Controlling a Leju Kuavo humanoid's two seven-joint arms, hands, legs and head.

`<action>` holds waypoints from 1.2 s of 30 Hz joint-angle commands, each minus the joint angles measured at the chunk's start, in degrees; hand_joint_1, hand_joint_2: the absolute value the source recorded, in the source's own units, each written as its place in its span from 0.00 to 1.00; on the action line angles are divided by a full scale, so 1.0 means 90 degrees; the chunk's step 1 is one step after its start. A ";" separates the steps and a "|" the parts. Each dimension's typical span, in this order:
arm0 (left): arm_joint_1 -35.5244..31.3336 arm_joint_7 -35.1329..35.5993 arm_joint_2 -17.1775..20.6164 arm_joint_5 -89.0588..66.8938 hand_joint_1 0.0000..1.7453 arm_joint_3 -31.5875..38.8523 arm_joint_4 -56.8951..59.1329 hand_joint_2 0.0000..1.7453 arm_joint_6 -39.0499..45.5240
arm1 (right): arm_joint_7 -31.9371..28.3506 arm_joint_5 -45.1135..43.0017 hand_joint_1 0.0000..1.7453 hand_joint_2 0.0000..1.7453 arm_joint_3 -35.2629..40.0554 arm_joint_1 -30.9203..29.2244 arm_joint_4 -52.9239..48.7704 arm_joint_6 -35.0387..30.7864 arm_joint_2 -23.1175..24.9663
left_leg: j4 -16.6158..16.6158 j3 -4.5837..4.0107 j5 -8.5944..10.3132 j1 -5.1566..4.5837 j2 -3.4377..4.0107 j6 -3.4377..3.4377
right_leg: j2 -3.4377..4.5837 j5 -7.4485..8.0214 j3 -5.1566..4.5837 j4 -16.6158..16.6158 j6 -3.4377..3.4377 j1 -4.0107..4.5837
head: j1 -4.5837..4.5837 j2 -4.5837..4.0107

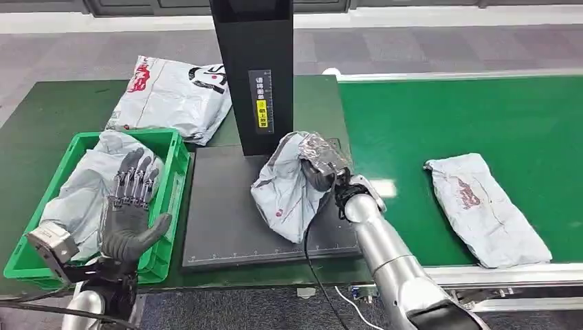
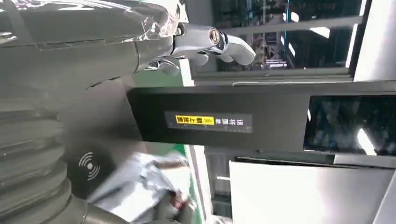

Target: Moved the parcel from conveyor to table for the left to box.

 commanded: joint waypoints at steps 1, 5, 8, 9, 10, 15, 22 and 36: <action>-0.0386 0.0052 0.0096 0.0033 0.00 -0.0258 0.0653 1.00 -0.0013 | 0.0048 -0.0040 1.00 1.00 0.0643 -0.0455 0.1659 -0.0053 0.0268 | -0.0020 0.0014 0.0008 -0.0002 0.0010 0.0002 | 0.0004 0.0009 0.0011 -0.0017 -0.0001 -0.0001 | 0.0000 0.0000; -0.0430 0.0073 0.0082 0.0053 0.00 -0.0259 0.0673 1.00 -0.0017 | -0.0013 -0.0092 1.00 1.00 0.0648 -0.0471 0.1806 0.0004 0.0305 | -0.0006 0.0001 0.0005 -0.0002 0.0005 0.0003 | 0.0001 0.0005 0.0001 -0.0007 -0.0001 -0.0002 | 0.0000 0.0000; -0.0430 0.0073 0.0082 0.0053 0.00 -0.0259 0.0673 1.00 -0.0017 | -0.0013 -0.0092 0.21 1.00 0.0648 -0.0471 0.1806 0.0004 0.0305 | -0.0014 0.0003 0.0011 -0.0004 0.0005 0.0004 | -0.0001 0.0008 0.0002 -0.0012 -0.0002 -0.0004 | 0.0002 0.0000; -0.0454 0.0080 0.0093 0.0056 0.00 -0.0270 0.0691 1.00 -0.0027 | -0.0049 -0.0149 0.00 0.00 0.0650 -0.0490 0.1881 0.0094 0.0320 | -0.0009 0.0002 0.0007 -0.0005 0.0004 0.0002 | -0.0001 0.0004 0.0001 -0.0007 -0.0002 -0.0004 | 0.0002 0.0000; -0.0464 0.0085 0.0095 0.0060 0.00 -0.0273 0.0701 1.00 -0.0030 | -0.0066 -0.0165 0.00 0.00 0.0657 -0.0493 0.1909 0.0117 0.0324 | -0.0010 0.0003 0.0008 -0.0005 0.0002 0.0002 | -0.0003 0.0004 0.0003 -0.0008 -0.0002 -0.0004 | 0.0000 0.0000; -0.0566 0.0107 0.0103 0.0073 0.00 -0.0301 0.0736 1.00 -0.0050 | -0.0177 -0.0224 0.00 0.00 0.0664 -0.0467 0.1938 0.0076 0.0283 | -0.0023 0.0006 0.0015 -0.0005 0.0002 0.0002 | -0.0005 0.0010 0.0005 -0.0020 -0.0004 -0.0004 | 0.0000 0.0000; -0.0544 0.0103 0.0149 0.0097 0.00 -0.0273 0.0743 1.00 -0.0052 | -0.0223 -0.0276 0.00 0.00 0.0659 -0.0486 0.1809 0.0115 0.0160 | -0.0007 -0.0001 0.0006 -0.0004 0.0000 0.0003 | -0.0006 0.0002 -0.0002 -0.0005 -0.0002 -0.0003 | 0.0000 0.0000; -0.0537 0.0102 0.0152 0.0098 0.00 -0.0269 0.0745 1.00 -0.0051 | -0.0224 -0.0278 0.00 0.00 0.0655 -0.0482 0.1811 0.0114 0.0150 | -0.0013 0.0002 0.0010 -0.0006 0.0001 0.0002 | -0.0006 0.0005 0.0000 -0.0011 -0.0003 -0.0005 | 0.0000 0.0000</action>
